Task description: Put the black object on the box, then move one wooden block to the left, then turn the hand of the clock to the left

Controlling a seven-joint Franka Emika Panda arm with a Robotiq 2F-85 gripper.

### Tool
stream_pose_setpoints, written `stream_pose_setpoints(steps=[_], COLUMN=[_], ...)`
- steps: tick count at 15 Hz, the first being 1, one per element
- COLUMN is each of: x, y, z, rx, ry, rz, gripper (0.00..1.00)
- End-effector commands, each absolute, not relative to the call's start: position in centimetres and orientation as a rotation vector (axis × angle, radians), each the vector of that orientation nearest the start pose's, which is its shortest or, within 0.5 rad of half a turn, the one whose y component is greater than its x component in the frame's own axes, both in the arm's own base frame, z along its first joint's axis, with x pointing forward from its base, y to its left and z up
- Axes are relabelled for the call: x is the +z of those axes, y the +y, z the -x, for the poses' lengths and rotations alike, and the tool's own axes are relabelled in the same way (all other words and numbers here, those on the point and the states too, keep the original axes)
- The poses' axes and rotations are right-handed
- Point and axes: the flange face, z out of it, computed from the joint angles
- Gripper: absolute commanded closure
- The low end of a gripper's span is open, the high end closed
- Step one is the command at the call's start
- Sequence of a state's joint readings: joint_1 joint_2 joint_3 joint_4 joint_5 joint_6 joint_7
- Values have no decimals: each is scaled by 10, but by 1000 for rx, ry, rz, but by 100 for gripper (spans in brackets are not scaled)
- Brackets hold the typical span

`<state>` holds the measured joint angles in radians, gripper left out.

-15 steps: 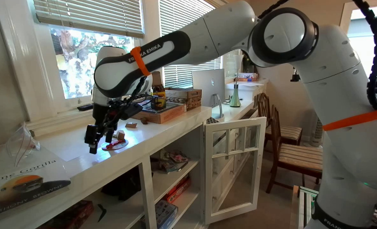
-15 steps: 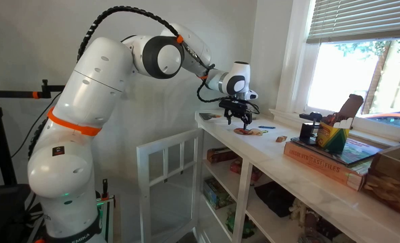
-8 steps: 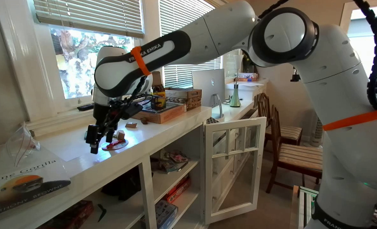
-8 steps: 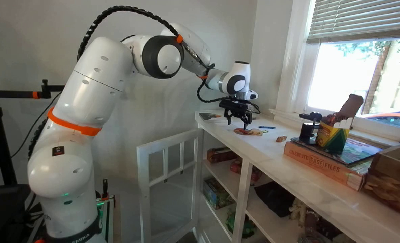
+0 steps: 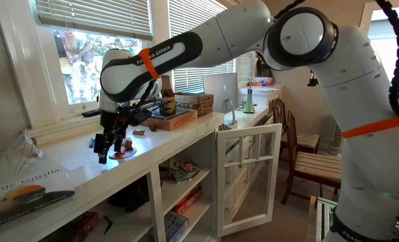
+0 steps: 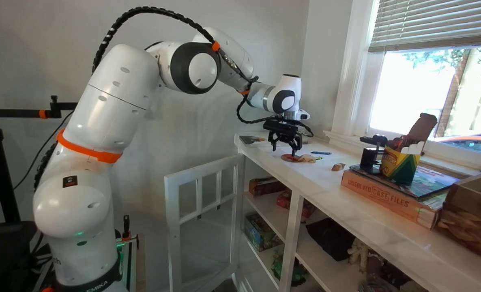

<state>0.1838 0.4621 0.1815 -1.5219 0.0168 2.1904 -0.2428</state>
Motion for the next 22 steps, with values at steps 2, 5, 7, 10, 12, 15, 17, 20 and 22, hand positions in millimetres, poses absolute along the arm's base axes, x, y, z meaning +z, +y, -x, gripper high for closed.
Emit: stream_pose_setpoints(steps=[2,5,7,10,12,15,17,20,22], x=[421,425,428,430,430,430,429,429,428], y=[229,227,226,224,223,225,226,227,227], z=[-657,-655,-653,-651,-651,-649,-647,-644,-643], rx=[-264,-253,-248,-244,-243,-243,-235,-232,-225], ry=[-902,-918,-924,-938,-940,-944,-946,-951,-963], rz=[2900,2898,2900,2902,2901,2871,2856,2846,2845], gripper=[0,0,0,0,0,0,0,0,0])
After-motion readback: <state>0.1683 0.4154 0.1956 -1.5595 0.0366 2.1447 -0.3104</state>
